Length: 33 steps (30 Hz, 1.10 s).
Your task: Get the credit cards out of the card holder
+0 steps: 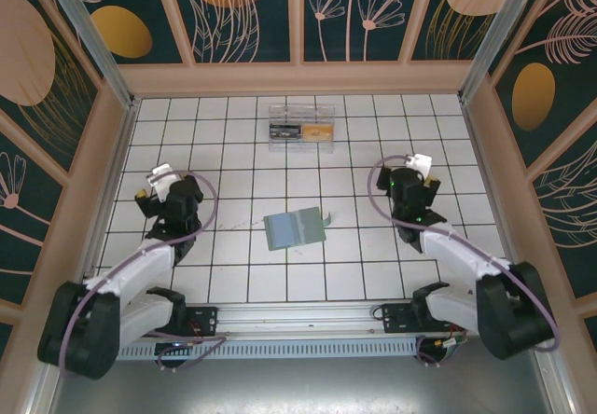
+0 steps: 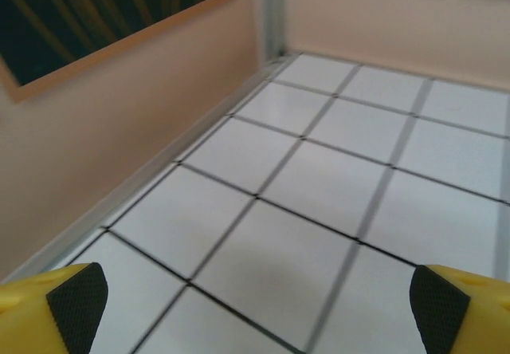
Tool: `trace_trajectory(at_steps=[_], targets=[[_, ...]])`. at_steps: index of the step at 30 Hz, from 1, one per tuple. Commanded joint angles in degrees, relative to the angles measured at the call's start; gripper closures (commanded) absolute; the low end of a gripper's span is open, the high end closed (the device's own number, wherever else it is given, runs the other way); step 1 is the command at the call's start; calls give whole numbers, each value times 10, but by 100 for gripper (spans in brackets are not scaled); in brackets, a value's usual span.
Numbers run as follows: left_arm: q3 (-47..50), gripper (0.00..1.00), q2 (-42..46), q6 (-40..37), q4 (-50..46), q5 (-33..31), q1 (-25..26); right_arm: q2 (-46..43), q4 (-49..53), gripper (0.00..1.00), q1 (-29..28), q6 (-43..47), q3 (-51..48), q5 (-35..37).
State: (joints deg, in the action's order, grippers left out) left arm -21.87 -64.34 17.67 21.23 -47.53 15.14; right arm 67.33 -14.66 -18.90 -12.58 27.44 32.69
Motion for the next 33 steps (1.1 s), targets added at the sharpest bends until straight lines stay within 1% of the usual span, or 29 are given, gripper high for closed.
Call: trace_trajectory(at_steps=[1,3,5,7,9,11,12,13,14,16,17,18,20,21,23,24,25,26,28,30,32,33], targets=[[-32,1,-54,-3,71,-25,-27,52,-62,1,58,17,24,-22],[-29,1,-84,-13,104,-8,-49,79,-97,1,81,29,23,-34],[-25,1,-116,-2,128,9,-74,101,-128,1,101,32,22,-45],[-17,1,-142,8,154,22,-94,114,-179,1,115,41,10,-50],[-8,1,-149,8,195,36,-104,125,-225,1,129,54,-4,-62],[12,1,-149,-3,267,56,-107,130,-272,1,147,50,-22,-81],[24,1,-152,-19,308,75,-110,132,-298,1,158,56,-33,-110],[32,1,-160,-35,342,85,-113,138,-318,1,167,62,-41,-122],[36,1,-167,-40,365,88,-116,145,-340,1,175,61,-50,-130],[51,1,-183,-43,412,121,-126,159,-386,1,192,56,-70,-152],[52,1,-184,-50,415,130,-127,157,-366,1,197,48,-64,-163],[51,1,-183,-52,413,142,-127,157,-376,1,202,53,-67,-183],[66,1,-185,-70,445,180,-127,156,-375,1,204,65,-67,-228],[75,1,-186,-78,467,201,-127,156,-361,1,204,66,-62,-252],[86,1,-186,-92,488,232,-127,168,-300,1,208,49,-33,-311],[89,1,-187,-96,494,243,-127,177,-272,7,211,49,-17,-340],[92,1,-189,-101,502,254,-127,185,-252,10,211,50,-4,-339],[93,1,-191,-105,506,263,-127,189,-251,10,214,44,-1,-329],[87,1,-197,-110,501,274,-127,179,-299,9,227,44,-24,-339],[83,1,-208,-115,501,288,-127,172,-320,8,235,48,-37,-335],[103,1,-233,-111,563,276,-127,171,-341,7,246,48,-45,-338],[103,1,-233,-112,568,276,-127,169,-354,7,252,47,-51,-338]])
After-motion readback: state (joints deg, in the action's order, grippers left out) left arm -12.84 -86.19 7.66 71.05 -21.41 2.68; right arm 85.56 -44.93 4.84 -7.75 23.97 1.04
